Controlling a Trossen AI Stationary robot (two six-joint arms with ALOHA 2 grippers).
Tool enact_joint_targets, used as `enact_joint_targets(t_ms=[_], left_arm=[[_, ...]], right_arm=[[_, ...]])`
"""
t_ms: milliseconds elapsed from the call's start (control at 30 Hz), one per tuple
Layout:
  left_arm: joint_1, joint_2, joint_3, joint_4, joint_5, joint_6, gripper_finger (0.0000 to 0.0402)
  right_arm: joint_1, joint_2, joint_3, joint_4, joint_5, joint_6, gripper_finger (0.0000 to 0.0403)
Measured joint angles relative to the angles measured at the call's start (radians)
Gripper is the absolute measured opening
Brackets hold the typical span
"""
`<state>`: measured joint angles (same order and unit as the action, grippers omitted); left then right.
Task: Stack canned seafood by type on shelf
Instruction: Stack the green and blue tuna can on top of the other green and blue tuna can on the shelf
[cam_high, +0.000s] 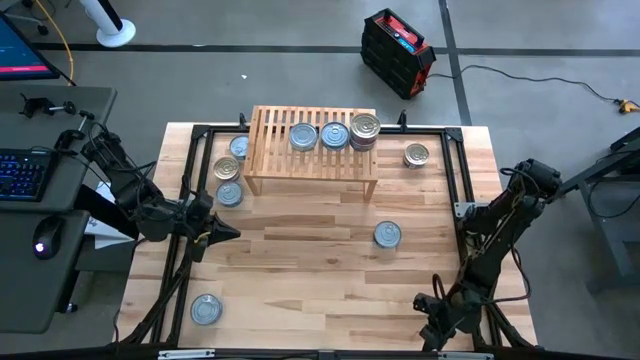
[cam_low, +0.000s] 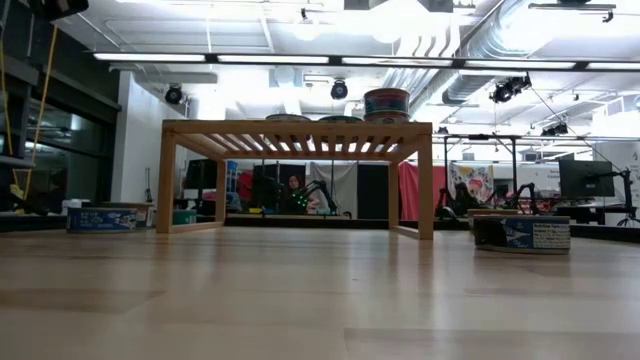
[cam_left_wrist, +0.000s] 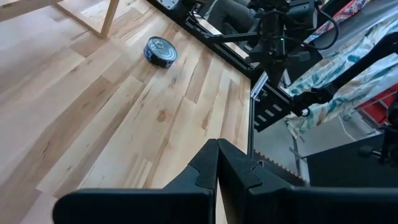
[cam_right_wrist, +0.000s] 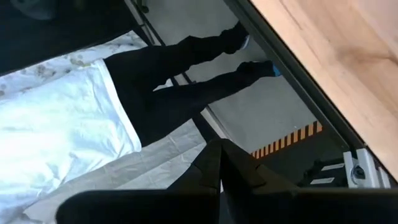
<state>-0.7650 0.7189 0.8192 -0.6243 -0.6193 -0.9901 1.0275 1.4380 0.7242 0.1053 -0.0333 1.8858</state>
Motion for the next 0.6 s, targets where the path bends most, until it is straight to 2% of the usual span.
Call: enact_joint_targets(t_ms=[600], left_arm=[[0.000, 0.000, 0.000, 0.000, -0.010, -0.007, 0.0000]], right_arm=[[0.000, 0.000, 0.000, -0.035, 0.032, -0.052, 0.0000]])
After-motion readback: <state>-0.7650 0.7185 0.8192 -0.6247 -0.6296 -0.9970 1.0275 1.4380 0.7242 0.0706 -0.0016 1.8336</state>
